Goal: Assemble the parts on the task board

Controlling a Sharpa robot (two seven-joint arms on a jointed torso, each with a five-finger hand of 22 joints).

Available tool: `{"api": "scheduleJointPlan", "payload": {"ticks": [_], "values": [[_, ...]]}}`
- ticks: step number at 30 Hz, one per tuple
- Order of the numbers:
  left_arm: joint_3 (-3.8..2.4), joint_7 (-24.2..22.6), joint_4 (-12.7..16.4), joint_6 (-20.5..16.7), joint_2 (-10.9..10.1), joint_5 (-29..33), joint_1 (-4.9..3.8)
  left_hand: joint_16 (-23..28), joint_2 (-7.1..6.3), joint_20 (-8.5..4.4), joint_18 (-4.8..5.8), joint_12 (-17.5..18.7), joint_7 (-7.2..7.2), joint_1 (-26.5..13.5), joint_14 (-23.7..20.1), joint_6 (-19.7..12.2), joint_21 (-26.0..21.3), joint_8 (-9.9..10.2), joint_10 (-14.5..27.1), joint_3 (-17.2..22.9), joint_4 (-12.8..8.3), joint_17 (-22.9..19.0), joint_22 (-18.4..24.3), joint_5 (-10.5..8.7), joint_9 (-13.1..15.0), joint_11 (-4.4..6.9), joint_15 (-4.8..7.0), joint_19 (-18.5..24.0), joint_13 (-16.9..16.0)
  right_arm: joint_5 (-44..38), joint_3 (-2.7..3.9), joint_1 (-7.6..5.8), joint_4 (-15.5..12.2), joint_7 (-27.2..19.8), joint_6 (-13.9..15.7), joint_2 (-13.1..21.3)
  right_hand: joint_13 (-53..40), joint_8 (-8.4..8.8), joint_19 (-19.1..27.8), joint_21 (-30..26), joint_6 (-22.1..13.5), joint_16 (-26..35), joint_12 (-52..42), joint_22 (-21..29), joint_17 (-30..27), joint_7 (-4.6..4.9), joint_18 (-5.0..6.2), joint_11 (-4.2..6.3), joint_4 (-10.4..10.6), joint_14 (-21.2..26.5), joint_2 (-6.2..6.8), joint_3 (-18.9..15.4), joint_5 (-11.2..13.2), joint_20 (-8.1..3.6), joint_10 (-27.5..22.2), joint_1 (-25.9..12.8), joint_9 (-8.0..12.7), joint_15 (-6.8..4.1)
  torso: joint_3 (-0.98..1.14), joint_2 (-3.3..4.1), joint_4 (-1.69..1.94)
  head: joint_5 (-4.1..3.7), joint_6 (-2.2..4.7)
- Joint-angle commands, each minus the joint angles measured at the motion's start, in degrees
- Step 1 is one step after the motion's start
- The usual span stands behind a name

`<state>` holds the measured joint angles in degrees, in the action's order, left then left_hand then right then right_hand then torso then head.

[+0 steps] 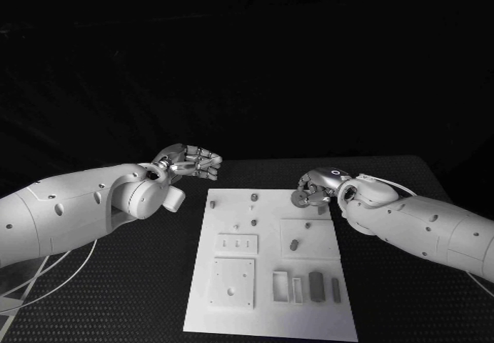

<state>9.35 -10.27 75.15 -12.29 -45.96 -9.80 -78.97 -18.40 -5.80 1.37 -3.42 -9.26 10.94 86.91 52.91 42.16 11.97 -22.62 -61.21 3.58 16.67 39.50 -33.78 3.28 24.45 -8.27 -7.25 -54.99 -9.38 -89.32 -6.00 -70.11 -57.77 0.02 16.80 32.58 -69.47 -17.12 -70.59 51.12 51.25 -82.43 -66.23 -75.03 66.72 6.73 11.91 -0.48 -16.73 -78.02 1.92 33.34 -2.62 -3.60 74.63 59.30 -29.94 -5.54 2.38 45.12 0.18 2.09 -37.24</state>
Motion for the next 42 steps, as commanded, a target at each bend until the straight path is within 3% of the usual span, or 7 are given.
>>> {"api": "scheduleJointPlan", "payload": {"ticks": [1, 8, 21, 29, 35, 42], "values": [[-0.04, -0.6, 0.1, 0.7, 0.0, -0.3, -0.04, 0.3, 0.00, 0.36, -0.87, 0.2, 1.13, -0.3, -0.1, -0.3, -0.2, 0.2, -0.1, -0.2, 0.0, 0.1, -0.1, -0.35, 0.1, -0.21, -0.25, 0.1, -0.1, -2.9, -0.72, 1.14, -0.1, 2.7, -1.7, 0.1, 0.1, -0.57, 0.2, 0.4, 3.2, -0.2, 0.0, -1.0, -0.1, -0.33, 3.09, 0.51, -0.1, 0.1, -1.25, 0.3, -0.1, -0.54, -0.2, 0.9, -0.6, -0.54, -0.01, -0.02, 0.05, 0.02, 0.04], [-0.04, -0.6, 0.3, 0.6, -0.2, -0.3, -0.04, 0.3, 0.00, 0.36, -0.88, 0.2, 1.13, -0.3, -0.1, -0.3, -0.2, 0.2, -0.1, -0.2, 0.0, 0.1, -0.1, -0.35, 0.1, -0.21, -0.25, 0.1, -0.1, -4.9, -0.70, 1.01, -1.9, 3.9, 0.9, 0.6, -0.1, -1.03, 0.2, 0.6, 4.1, -0.3, 0.0, -1.0, 0.1, -0.76, 3.09, 0.93, -0.1, 0.1, -1.17, 0.1, -0.1, -0.59, 0.0, 1.5, -0.9, -0.95, -0.07, -0.01, 0.00, -0.03, 0.27], [-0.04, -0.7, 0.6, 0.4, -0.5, -0.3, -0.05, 0.4, -0.03, 0.36, -0.88, 0.2, 1.13, -0.2, -0.1, -0.3, -0.2, 0.2, -0.1, -0.2, 0.0, 0.1, -0.1, -0.35, 0.1, -0.21, -0.26, 0.1, -0.1, -6.5, -0.61, -1.19, -5.2, 5.1, 3.6, 1.1, -0.3, -1.15, 0.2, 0.8, 4.4, -0.4, -0.2, -1.0, 0.3, -0.91, 3.09, 1.08, -0.1, 0.0, -0.91, -0.1, -0.1, -0.66, 0.2, 1.9, -1.0, -1.11, -0.10, -0.02, 0.07, -0.08, 0.60], [-0.04, -0.7, 0.7, 0.3, -0.7, -0.3, -0.05, 0.4, -0.05, 0.37, -0.88, 0.2, 1.14, -0.2, -0.1, -0.3, -0.3, 0.2, -0.1, -0.3, 0.0, 0.1, -0.1, -0.35, 0.1, -0.21, -0.26, 0.1, -0.1, -9.8, -0.57, -2.18, -9.8, 6.4, 5.3, 2.0, -0.3, -1.15, 0.2, 0.9, 4.4, -0.4, -0.1, -1.0, 0.4, -0.95, 3.09, 1.13, -0.1, -0.1, -0.63, -0.2, -0.1, -0.70, 0.3, 2.0, -1.0, -1.17, -0.09, 0.01, 0.11, 0.07, 0.80], [-0.04, -0.7, 0.8, 0.0, -0.5, -0.3, -0.06, 0.4, -0.06, 0.37, -0.87, 0.3, 1.14, -0.2, -0.1, -0.3, -0.3, 0.2, -0.1, -0.3, 0.0, 0.2, -0.1, -0.35, 0.1, -0.22, -0.27, 0.2, -0.1, -11.3, -0.57, -2.51, -13.1, 7.7, 7.4, 1.4, -0.2, -1.12, 0.1, 0.9, 4.4, -0.4, 0.1, -1.0, 0.3, -0.96, 3.09, 1.14, 0.0, 0.0, -0.34, -0.3, -0.1, -0.71, 0.3, 2.0, -1.0, -1.19, -0.12, -0.04, 0.12, 0.23, 1.04], [-0.04, -0.7, 0.8, 0.0, -0.5, -0.3, -0.06, 0.4, -0.08, 0.37, -0.88, 0.3, 1.14, -0.2, -0.1, -0.3, -0.3, 0.2, -0.1, -0.3, 0.0, 0.2, -0.1, -0.35, 0.1, -0.21, -0.26, 0.2, -0.1, -12.9, -0.64, -2.51, -14.1, 8.4, 7.5, -1.4, -0.1, -1.01, 0.1, 0.9, 4.3, -0.4, 0.2, -1.0, 0.3, -0.93, 3.09, 1.12, 0.0, 0.0, -0.13, -0.4, -0.1, -0.71, 0.4, 1.9, -1.0, -1.18, -0.19, 0.01, 0.28, 0.24, 1.25]]}}
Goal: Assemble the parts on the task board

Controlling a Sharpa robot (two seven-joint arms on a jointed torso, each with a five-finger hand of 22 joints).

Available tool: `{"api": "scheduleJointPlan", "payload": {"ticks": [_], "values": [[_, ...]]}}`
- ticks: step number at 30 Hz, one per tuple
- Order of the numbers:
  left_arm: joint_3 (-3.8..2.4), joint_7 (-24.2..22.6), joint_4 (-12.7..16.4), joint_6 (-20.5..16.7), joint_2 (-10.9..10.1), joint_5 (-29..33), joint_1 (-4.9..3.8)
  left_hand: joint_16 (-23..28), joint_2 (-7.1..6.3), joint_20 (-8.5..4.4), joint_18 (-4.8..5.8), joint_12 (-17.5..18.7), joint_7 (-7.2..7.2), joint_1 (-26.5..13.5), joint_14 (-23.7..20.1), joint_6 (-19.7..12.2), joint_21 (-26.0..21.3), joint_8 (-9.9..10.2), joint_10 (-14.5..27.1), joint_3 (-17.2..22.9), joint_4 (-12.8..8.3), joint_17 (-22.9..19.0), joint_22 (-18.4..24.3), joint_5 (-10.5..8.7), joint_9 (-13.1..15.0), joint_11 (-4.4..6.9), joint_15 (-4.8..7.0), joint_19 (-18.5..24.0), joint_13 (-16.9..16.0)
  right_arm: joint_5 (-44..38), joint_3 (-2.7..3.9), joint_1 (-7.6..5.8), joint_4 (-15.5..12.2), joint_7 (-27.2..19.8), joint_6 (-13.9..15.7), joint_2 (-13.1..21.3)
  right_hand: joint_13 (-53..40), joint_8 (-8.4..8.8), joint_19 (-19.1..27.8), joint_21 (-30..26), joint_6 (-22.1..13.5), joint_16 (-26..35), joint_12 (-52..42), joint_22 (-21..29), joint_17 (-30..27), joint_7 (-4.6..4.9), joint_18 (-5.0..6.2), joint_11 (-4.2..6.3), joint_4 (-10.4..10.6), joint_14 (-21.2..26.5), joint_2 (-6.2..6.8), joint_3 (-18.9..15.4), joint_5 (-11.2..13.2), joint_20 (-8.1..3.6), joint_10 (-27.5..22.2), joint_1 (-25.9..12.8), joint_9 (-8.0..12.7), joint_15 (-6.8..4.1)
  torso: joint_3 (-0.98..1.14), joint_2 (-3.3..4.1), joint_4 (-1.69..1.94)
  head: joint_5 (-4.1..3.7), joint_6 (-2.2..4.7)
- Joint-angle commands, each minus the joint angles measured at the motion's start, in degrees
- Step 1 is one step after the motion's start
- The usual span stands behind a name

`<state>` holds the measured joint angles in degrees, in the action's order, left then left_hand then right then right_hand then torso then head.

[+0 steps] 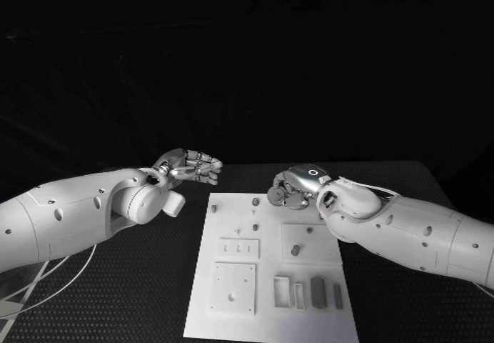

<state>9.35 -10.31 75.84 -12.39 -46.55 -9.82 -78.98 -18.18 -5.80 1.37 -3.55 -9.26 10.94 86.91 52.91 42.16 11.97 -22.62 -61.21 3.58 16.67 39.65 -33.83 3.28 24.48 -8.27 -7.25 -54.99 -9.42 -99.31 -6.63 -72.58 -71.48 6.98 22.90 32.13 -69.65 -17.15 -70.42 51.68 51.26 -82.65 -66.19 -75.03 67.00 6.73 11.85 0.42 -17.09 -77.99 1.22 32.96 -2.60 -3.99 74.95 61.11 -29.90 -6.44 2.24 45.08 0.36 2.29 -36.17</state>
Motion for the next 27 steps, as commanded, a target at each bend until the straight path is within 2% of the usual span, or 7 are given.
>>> {"api": "scheduleJointPlan", "payload": {"ticks": [1, 3, 5, 12, 16, 25, 27], "values": [[-0.04, -0.7, 0.1, 0.1, 0.1, -0.3, -0.05, 0.2, -0.09, 0.37, -0.74, 0.3, 1.14, -0.2, -0.1, -0.3, -0.3, 0.2, -0.1, -0.3, 0.0, 0.0, -0.1, -0.35, 0.1, -0.21, -0.27, 0.1, -0.1, -3.2, -0.06, -0.04, -0.4, 1.7, 1.3, -1.4, 0.0, -0.98, -0.1, 0.4, 4.3, -0.2, 0.1, -1.0, 0.0, -0.93, 3.15, 0.21, 0.4, -0.1, 0.58, 0.0, -0.2, -0.32, 0.1, 0.1, -1.0, -0.28, -0.04, 0.07, 0.08, 0.07, 0.20], [-0.04, -0.6, 0.1, 0.1, 0.1, -0.3, -0.05, 0.2, -0.08, 0.37, -0.74, 0.3, 1.14, -0.2, -0.1, -0.3, -0.3, 0.2, -0.1, -0.3, 0.0, 0.0, -0.1, -0.35, 0.1, -0.21, -0.27, 0.1, -0.1, -4.0, -0.29, -0.04, -0.3, 1.9, 1.2, -2.3, 0.0, -0.96, -0.1, 0.4, 4.3, -0.2, 0.1, -1.0, 0.0, -0.92, 3.15, 0.21, 0.4, -0.1, 0.62, -0.1, -0.2, -0.32, 0.1, 0.1, -1.0, -0.28, -0.01, 0.09, 0.05, 0.05, 0.43], [-0.04, -0.6, 0.1, 0.1, 0.1, -0.3, -0.05, 0.2, -0.08, 0.37, -0.74, 0.3, 1.14, -0.2, -0.1, -0.3, -0.3, 0.2, -0.1, -0.3, 0.0, 0.0, -0.1, -0.35, 0.1, -0.21, -0.27, 0.1, -0.1, -4.1, -0.85, -0.04, -0.1, 2.1, 1.0, -3.2, 0.1, -0.93, -0.1, 0.4, 4.3, -0.2, 0.2, -1.0, 0.0, -0.91, 3.15, 0.20, 0.4, -0.1, 0.73, -0.1, -0.2, -0.32, 0.1, 0.1, -1.0, -0.27, 0.01, 0.09, 0.01, 0.24, 0.51], [-0.04, -0.6, 0.0, 0.2, 0.4, -0.3, -0.05, 0.2, -0.08, 0.38, -0.74, 0.3, 1.14, -0.2, -0.1, -0.3, -0.3, 0.2, -0.1, -0.3, 0.0, 0.1, -0.1, -0.35, 0.1, -0.21, -0.27, 0.1, -0.1, -4.9, -2.40, 0.17, 1.0, 2.2, 1.1, -5.8, 0.1, -0.90, -0.1, 0.4, 4.2, -0.2, 0.2, -1.0, 0.0, -0.91, 3.15, 0.19, 0.4, 0.0, 0.83, -0.1, -0.2, -0.32, 0.1, 0.1, -1.0, -0.26, 0.00, 0.15, 0.12, 0.50, 0.37], [-0.04, -0.6, -0.2, 0.3, 0.5, -0.3, -0.05, 0.3, -0.07, 0.38, -0.74, 0.3, 1.14, -0.2, -0.1, -0.3, -0.3, 0.2, -0.1, -0.3, 0.0, 0.1, -0.1, -0.35, 0.1, -0.21, -0.27, 0.1, -0.1, -4.9, -2.66, 0.47, 1.3, 2.4, 0.9, -6.5, 0.0, -0.85, -0.1, 0.4, 4.2, -0.3, 0.2, -1.0, 0.1, -0.90, 3.15, 0.18, 0.4, -0.1, 0.98, -0.1, -0.2, -0.33, 0.2, 0.1, -1.0, -0.25, 0.01, 0.16, 0.23, 0.80, 0.15], [-0.05, -0.7, -0.3, 0.4, 0.8, -0.3, -0.05, 0.3, -0.05, 0.38, -0.74, 0.3, 1.14, -0.2, -0.1, -0.3, -0.3, 0.2, -0.1, -0.3, 0.0, 0.1, -0.1, -0.35, 0.1, -0.21, -0.27, 0.1, -0.1, -5.0, -2.96, 1.12, 2.6, 2.4, 0.8, -7.8, 0.1, -0.83, -0.1, 0.4, 4.2, -0.3, 0.3, -0.9, 0.0, -0.89, 3.15, 0.18, 0.4, -0.1, 1.02, -0.1, -0.2, -0.34, 0.2, 0.1, -1.0, -0.25, 0.12, 0.15, -0.08, 1.01, 0.20], [-0.05, -0.7, -0.4, 0.4, 0.9, -0.3, -0.05, 0.3, -0.04, 0.38, -0.74, 0.3, 1.14, -0.2, -0.1, -0.3, -0.3, 0.2, -0.1, -0.3, 0.0, 0.1, -0.1, -0.35, 0.1, -0.21, -0.27, 0.1, -0.1, -5.0, -2.97, 1.18, 2.8, 2.4, 0.6, -8.0, 0.0, -0.82, -0.1, 0.4, 4.2, -0.3, 0.2, -0.9, 0.0, -0.89, 3.14, 0.18, 0.4, -0.1, 1.03, -0.1, -0.2, -0.34, 0.2, 0.1, -1.0, -0.25, 0.14, 0.15, -0.01, 1.10, 0.06]]}}
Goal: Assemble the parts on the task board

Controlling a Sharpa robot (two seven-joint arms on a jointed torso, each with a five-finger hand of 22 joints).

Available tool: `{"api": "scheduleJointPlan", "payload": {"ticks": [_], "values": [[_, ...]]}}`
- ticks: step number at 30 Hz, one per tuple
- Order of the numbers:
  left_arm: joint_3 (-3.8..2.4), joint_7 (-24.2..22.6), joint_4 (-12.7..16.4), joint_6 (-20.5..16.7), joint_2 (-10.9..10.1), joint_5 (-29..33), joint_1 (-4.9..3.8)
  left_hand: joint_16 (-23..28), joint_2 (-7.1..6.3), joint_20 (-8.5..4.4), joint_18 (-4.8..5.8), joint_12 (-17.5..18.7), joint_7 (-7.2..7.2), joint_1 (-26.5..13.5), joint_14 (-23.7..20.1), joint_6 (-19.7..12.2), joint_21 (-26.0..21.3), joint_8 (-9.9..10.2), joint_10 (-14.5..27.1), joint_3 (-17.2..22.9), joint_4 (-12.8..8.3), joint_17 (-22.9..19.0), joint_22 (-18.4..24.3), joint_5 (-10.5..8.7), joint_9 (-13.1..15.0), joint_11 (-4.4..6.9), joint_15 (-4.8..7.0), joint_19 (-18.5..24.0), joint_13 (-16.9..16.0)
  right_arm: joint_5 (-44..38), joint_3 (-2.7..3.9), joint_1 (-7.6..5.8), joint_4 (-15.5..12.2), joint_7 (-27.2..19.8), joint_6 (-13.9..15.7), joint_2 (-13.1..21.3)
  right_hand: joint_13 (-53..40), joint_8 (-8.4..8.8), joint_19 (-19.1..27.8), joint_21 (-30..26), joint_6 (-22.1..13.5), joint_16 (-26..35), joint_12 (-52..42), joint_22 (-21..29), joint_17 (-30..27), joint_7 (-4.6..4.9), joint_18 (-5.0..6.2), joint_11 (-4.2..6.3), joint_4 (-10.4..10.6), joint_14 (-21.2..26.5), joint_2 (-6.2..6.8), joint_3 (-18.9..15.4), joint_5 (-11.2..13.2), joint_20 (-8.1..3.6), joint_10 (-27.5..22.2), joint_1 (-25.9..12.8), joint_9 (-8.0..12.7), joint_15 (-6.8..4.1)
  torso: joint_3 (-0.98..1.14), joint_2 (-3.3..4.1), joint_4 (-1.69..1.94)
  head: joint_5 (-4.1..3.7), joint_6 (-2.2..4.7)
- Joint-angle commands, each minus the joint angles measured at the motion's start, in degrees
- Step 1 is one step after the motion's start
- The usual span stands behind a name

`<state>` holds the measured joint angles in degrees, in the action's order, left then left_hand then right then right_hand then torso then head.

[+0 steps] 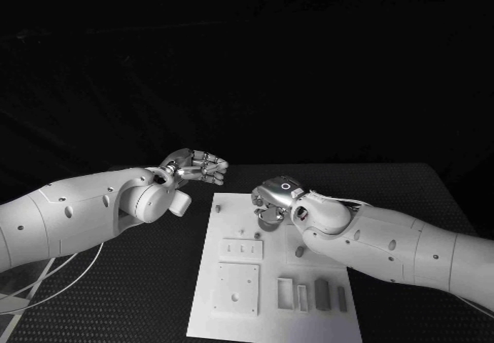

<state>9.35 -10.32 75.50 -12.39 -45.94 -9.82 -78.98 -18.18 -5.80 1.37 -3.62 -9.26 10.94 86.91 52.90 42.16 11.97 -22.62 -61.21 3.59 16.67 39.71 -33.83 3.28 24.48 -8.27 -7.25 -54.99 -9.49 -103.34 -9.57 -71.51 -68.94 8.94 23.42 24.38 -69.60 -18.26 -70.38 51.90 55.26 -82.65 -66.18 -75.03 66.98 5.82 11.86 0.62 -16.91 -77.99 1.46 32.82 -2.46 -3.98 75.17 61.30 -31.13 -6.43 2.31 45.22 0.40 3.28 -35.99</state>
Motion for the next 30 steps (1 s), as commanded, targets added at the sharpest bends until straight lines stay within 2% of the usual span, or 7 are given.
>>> {"api": "scheduleJointPlan", "payload": {"ticks": [1, 11, 17, 30], "values": [[-0.05, -0.7, 0.0, 0.4, 0.3, -0.3, -0.05, 0.3, -0.04, 0.38, -0.67, 0.3, 1.14, -0.2, -0.1, -0.3, -0.3, 0.2, -0.1, -0.3, 0.0, 0.1, -0.1, -0.35, 0.1, -0.21, -0.27, 0.1, -0.1, -1.0, -0.04, 0.15, 0.5, 0.5, 0.1, -0.4, 0.0, 0.29, -0.2, 0.2, 0.2, -0.3, 0.2, -0.9, 0.0, 0.01, 3.14, -0.02, 0.2, -0.1, 0.80, 0.0, -0.3, -0.35, 0.0, 0.0, 0.3, -0.26, 0.07, 0.00, -0.02, 0.11, -0.13], [-0.05, -0.6, -0.2, 0.5, 0.3, -0.3, -0.05, 0.3, -0.04, 0.38, -0.67, 0.3, 1.14, -0.2, -0.1, -0.3, -0.3, 0.2, -0.1, -0.3, 0.0, 0.1, -0.1, -0.35, 0.1, -0.21, -0.27, 0.1, -0.1, -1.1, -0.18, 0.27, 2.8, 0.5, -0.2, -1.2, 0.0, 0.33, -0.2, 0.2, 0.2, -0.3, 0.3, -0.9, 0.1, 0.03, 3.14, -0.03, 0.2, -0.1, 0.89, 0.0, -0.3, -0.36, 0.0, 0.0, 0.3, -0.25, 0.10, -0.03, -0.01, 0.15, -0.25], [-0.05, -0.6, -0.2, 0.4, 0.2, -0.3, -0.05, 0.3, -0.04, 0.39, -0.67, 0.3, 1.14, -0.2, -0.1, -0.3, -0.3, 0.2, -0.1, -0.3, 0.0, 0.1, -0.1, -0.35, 0.1, -0.21, -0.27, 0.1, -0.1, -1.0, -0.19, 0.28, 2.5, 0.4, 0.0, -0.9, 0.0, 0.37, -0.2, 0.2, 0.1, -0.3, 0.3, -0.9, 0.1, 0.04, 3.14, -0.04, 0.2, -0.1, 0.96, 0.0, -0.3, -0.36, 0.0, 0.0, 0.3, -0.25, 0.12, -0.06, -0.22, 0.36, -0.33], [-0.04, -0.6, -0.2, 0.4, 0.1, -0.3, -0.05, 0.4, -0.04, 0.38, -0.68, 0.3, 1.14, -0.1, -0.1, -0.3, -0.3, 0.2, -0.1, -0.3, 0.0, 0.2, -0.1, -0.35, 0.1, -0.21, -0.27, 0.1, -0.1, 0.6, -0.18, 0.27, 0.5, 0.2, 0.0, 0.7, 0.0, 0.51, -0.2, 0.2, 0.0, -0.3, 0.4, -0.9, 0.0, 0.09, 3.14, -0.09, 0.2, -0.1, 1.38, -0.1, -0.3, -0.36, 0.0, 0.0, 0.3, -0.20, 0.15, -0.07, -0.24, 0.32, -0.37]]}}
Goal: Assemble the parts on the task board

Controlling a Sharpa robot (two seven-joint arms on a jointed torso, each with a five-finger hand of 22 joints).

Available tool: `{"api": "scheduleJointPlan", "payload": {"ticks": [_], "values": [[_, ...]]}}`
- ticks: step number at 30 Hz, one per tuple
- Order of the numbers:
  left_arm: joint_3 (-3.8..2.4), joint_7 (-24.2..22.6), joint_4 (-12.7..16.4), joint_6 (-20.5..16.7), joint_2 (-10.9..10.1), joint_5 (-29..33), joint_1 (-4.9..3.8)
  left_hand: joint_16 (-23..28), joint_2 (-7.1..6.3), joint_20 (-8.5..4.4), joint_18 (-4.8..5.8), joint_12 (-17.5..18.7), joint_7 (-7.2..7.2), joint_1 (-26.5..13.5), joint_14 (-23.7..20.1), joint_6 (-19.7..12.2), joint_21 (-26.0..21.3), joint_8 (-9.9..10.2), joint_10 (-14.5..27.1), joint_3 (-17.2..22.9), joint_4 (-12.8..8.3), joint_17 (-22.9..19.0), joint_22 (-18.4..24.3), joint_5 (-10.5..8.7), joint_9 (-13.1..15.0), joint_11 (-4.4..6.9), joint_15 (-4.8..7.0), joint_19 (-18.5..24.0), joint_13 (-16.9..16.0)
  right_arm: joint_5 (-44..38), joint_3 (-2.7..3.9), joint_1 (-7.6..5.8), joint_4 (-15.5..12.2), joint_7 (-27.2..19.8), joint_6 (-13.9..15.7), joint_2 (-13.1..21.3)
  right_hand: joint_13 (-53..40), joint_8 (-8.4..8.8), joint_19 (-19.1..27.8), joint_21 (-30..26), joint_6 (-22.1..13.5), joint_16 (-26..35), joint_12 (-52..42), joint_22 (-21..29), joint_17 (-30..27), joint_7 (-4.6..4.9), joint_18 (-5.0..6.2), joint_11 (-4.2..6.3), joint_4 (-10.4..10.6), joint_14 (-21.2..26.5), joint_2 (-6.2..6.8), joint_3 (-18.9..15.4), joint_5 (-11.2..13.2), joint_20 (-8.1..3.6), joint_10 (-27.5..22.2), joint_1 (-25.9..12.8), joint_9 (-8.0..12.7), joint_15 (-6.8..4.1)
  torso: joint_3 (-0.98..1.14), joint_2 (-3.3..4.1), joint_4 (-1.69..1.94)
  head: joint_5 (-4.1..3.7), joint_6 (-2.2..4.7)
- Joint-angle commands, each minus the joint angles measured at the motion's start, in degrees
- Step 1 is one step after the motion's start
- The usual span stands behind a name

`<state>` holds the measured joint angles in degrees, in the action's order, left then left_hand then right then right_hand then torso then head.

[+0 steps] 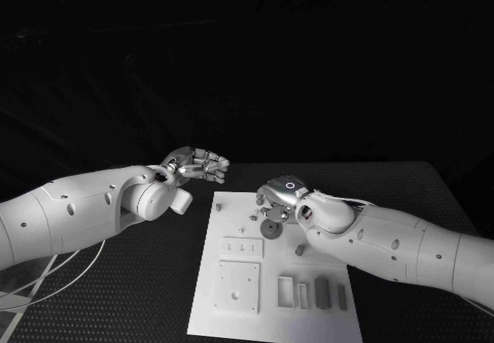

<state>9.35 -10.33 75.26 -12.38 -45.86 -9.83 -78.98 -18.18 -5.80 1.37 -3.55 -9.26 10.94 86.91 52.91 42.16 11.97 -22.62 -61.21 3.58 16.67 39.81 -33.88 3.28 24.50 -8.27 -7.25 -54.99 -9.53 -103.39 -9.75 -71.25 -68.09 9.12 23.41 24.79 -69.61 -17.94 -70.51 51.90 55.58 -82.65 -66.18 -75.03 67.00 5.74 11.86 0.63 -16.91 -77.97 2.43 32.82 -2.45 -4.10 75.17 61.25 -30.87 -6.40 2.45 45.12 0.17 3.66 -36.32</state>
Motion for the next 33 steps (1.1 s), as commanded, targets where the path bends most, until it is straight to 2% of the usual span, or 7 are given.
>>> {"api": "scheduleJointPlan", "payload": {"ticks": [1, 6, 10, 15, 18, 22, 33], "values": [[-0.04, -0.6, 0.1, 0.4, 0.0, -0.3, -0.05, 0.4, -0.04, 0.38, -0.75, 0.4, 1.14, -0.1, -0.1, -0.3, -0.3, 0.2, -0.1, -0.3, 0.0, 0.1, -0.1, -0.35, 0.1, -0.21, -0.27, 0.1, -0.1, 0.9, 0.00, 0.01, -0.5, 0.0, -0.1, 0.4, 0.0, 0.22, -0.1, 0.2, -0.3, -0.3, 0.4, -0.9, 0.0, 0.19, 3.14, -0.10, 0.2, -0.1, 0.50, -0.1, -0.3, -0.24, 0.0, 0.0, 0.1, -0.21, 0.02, 0.02, -0.02, -0.05, -0.05], [-0.04, -0.6, 0.2, 0.4, -0.1, -0.3, -0.05, 0.4, -0.05, 0.38, -0.75, 0.4, 1.14, -0.1, -0.1, -0.3, -0.3, 0.2, -0.1, -0.3, 0.0, 0.1, -0.1, -0.35, 0.1, -0.21, -0.27, 0.1, -0.1, 2.2, 0.00, 0.00, -2.0, -0.1, -0.9, 1.8, 0.1, 0.54, -0.1, 0.2, -0.7, -0.2, 0.6, -0.8, -0.2, 0.34, 3.14, -0.25, 0.4, 0.0, 1.73, -0.6, -0.3, -0.15, 0.0, -0.9, 0.2, -0.08, 0.03, 0.02, -0.01, -0.05, -0.01], [-0.04, -0.6, 0.3, 0.4, -0.3, -0.3, -0.05, 0.4, -0.05, 0.39, -0.75, 0.4, 1.14, -0.1, 0.0, -0.3, -0.3, 0.2, -0.1, -0.3, 0.0, 0.1, -0.1, -0.35, 0.1, -0.21, -0.27, 0.1, -0.1, 3.8, 0.00, -0.03, -4.4, -0.1, -1.9, 3.8, 0.2, 1.04, -0.3, 0.0, -1.4, -0.1, 1.0, -0.7, -0.5, 0.57, 3.14, -0.46, 1.1, 0.1, 3.66, -1.1, -0.3, -0.01, -0.2, -2.6, 0.4, 0.10, 0.04, 0.03, -0.10, -0.01, -0.09], [-0.04, -0.6, 0.4, 0.4, -0.5, -0.3, -0.05, 0.4, -0.06, 0.39, -0.75, 0.4, 1.14, -0.1, 0.0, -0.3, -0.3, 0.2, -0.1, -0.3, 0.0, 0.1, -0.1, -0.35, 0.1, -0.21, -0.27, 0.1, -0.1, 4.6, 0.01, -0.20, -7.9, 0.0, -3.4, 6.9, 0.7, 2.15, -0.7, -0.6, -3.1, 0.4, 2.1, -0.1, -1.4, 1.21, 3.14, -1.13, 6.1, 0.4, 9.90, 0.9, -0.1, -0.02, -0.9, -5.8, 0.9, 0.65, 0.02, 0.02, -0.05, -0.04, -0.06], [-0.04, -0.6, 0.5, 0.4, -0.6, -0.3, -0.05, 0.4, -0.06, 0.39, -0.75, 0.4, 1.14, -0.1, 0.0, -0.3, -0.4, 0.2, -0.1, -0.3, 0.0, 0.1, -0.1, -0.35, 0.1, -0.21, -0.27, 0.1, -0.1, 5.1, 0.01, -0.22, -9.0, -0.3, -5.0, 7.7, 1.1, 2.78, -0.7, -0.8, -4.2, 0.6, 2.8, 0.0, -1.8, 1.49, 3.14, -1.30, 7.6, 0.5, 11.76, 1.7, -0.3, -0.07, -1.4, -6.4, 1.1, 0.86, 0.06, 0.04, -0.10, 0.02, -0.11], [-0.04, -0.6, 0.6, 0.4, -0.6, -0.3, -0.05, 0.4, -0.07, 0.39, -0.75, 0.4, 1.14, -0.1, 0.0, -0.3, -0.4, 0.2, -0.1, -0.3, 0.0, 0.1, -0.1, -0.35, 0.1, -0.21, -0.27, 0.1, -0.1, 5.6, 0.00, -0.21, -8.7, -0.7, -6.3, 7.4, 1.1, 3.26, -0.7, -0.9, -5.1, 0.7, 2.9, 0.0, -2.0, 1.83, 3.14, -1.64, 8.5, 0.6, 12.57, 1.9, -0.3, -0.11, -1.6, -6.7, 1.3, 1.20, 0.06, 0.03, -0.06, -0.04, -0.06], [-0.04, -0.6, 0.4, 0.5, -0.5, -0.3, -0.04, 0.4, -0.06, 0.39, -0.75, 0.4, 1.14, -0.1, 0.0, -0.3, -0.4, 0.2, -0.1, -0.3, 0.0, 0.2, -0.1, -0.35, 0.1, -0.21, -0.27, 0.1, -0.1, 6.2, -0.02, 0.15, -7.3, -1.2, -8.0, 6.4, 1.1, 3.42, -0.7, -0.9, -5.4, 0.7, 3.0, -0.1, -2.1, 1.98, 3.14, -1.79, 8.8, 0.7, 12.63, 1.8, -0.3, -0.12, -1.8, -6.8, 1.3, 1.34, -0.01, 0.04, 0.12, -0.31, -0.22]]}}
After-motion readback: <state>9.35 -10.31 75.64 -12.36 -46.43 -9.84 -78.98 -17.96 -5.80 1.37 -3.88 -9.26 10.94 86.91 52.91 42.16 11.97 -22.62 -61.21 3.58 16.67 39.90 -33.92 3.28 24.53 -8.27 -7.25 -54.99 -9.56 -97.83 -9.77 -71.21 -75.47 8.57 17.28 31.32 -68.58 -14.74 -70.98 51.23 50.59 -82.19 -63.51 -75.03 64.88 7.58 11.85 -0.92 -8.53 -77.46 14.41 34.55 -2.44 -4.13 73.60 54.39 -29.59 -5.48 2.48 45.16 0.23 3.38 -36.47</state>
